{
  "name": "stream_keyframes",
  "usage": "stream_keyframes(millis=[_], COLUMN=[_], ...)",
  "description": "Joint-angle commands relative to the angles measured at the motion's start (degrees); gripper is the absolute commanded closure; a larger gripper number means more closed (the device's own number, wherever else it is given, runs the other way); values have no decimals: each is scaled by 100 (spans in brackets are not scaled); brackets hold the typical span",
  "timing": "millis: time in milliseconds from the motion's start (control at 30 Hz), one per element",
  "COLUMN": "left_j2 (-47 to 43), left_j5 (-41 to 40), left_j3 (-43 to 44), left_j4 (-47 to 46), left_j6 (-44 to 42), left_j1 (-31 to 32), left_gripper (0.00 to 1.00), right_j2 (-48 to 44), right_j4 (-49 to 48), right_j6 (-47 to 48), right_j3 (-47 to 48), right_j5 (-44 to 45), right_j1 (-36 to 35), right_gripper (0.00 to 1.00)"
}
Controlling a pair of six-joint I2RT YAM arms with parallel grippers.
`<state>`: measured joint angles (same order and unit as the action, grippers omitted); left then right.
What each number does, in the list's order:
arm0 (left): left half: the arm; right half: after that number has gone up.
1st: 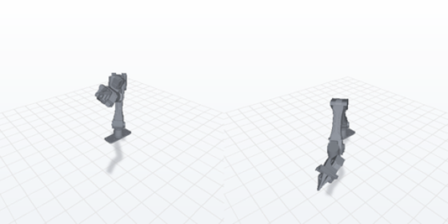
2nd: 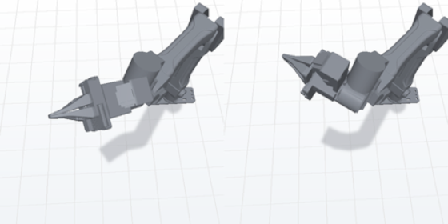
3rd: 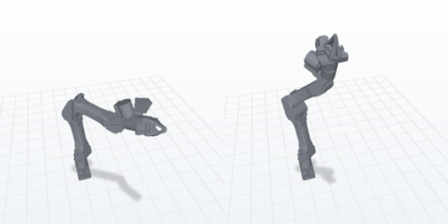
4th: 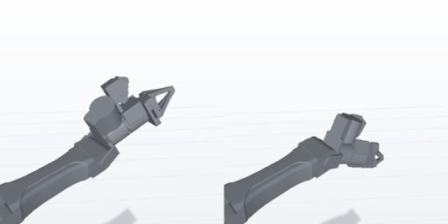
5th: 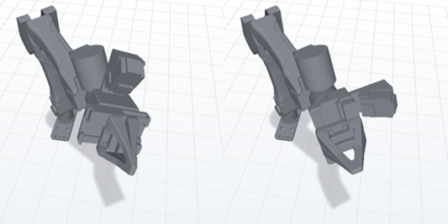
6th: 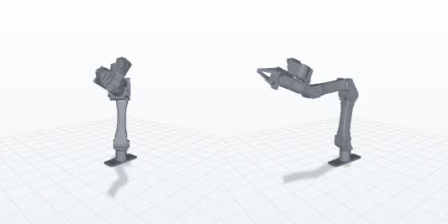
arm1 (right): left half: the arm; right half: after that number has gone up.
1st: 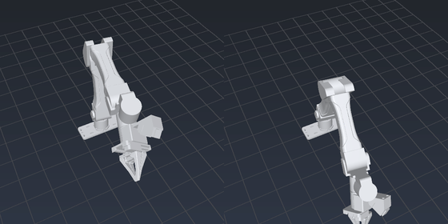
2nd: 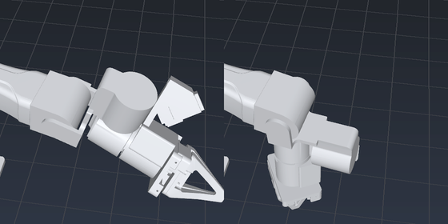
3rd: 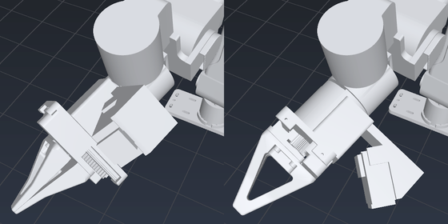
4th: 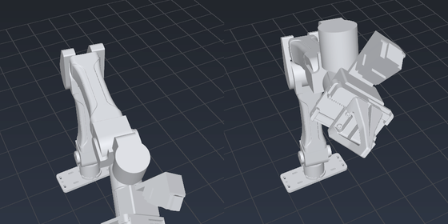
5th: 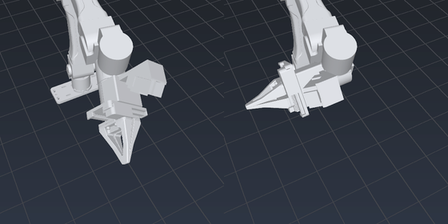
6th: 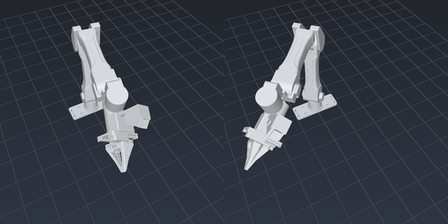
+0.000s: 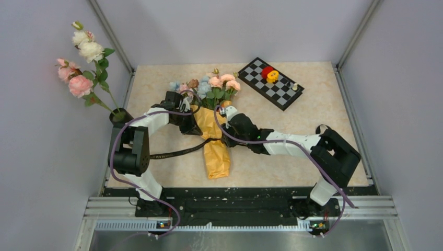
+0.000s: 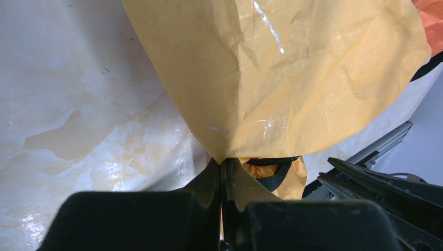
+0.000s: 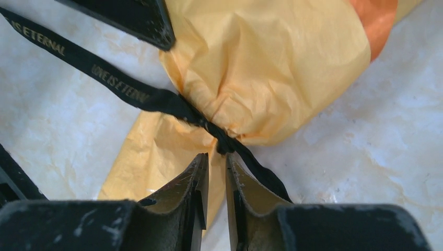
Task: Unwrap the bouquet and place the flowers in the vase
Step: Untie the ribbon from the wrapping paper.
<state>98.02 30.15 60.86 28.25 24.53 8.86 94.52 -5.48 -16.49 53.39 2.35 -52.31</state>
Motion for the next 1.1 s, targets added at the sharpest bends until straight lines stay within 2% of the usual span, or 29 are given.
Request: stream_keyframes(millis=[0, 133, 867, 1067], left_j2=[-134, -143, -126, -141], left_j5=[-27, -21, -11, -9], left_j3=[82, 92, 108, 110], left_j4=[-4, 4, 23, 23], left_j6=[-14, -19, -32, -35], left_j1=[-43, -43, -56, -60], left_gripper=[100, 100, 100, 100], right_j2=[157, 325, 756, 809], right_j4=[-17, 54, 144, 87], right_j6=[201, 242, 378, 369], right_j3=[544, 758, 932, 952], right_j5=[-166, -214, -146, -149], right_j1=[45, 53, 51, 55], right_gripper=[79, 75, 76, 92])
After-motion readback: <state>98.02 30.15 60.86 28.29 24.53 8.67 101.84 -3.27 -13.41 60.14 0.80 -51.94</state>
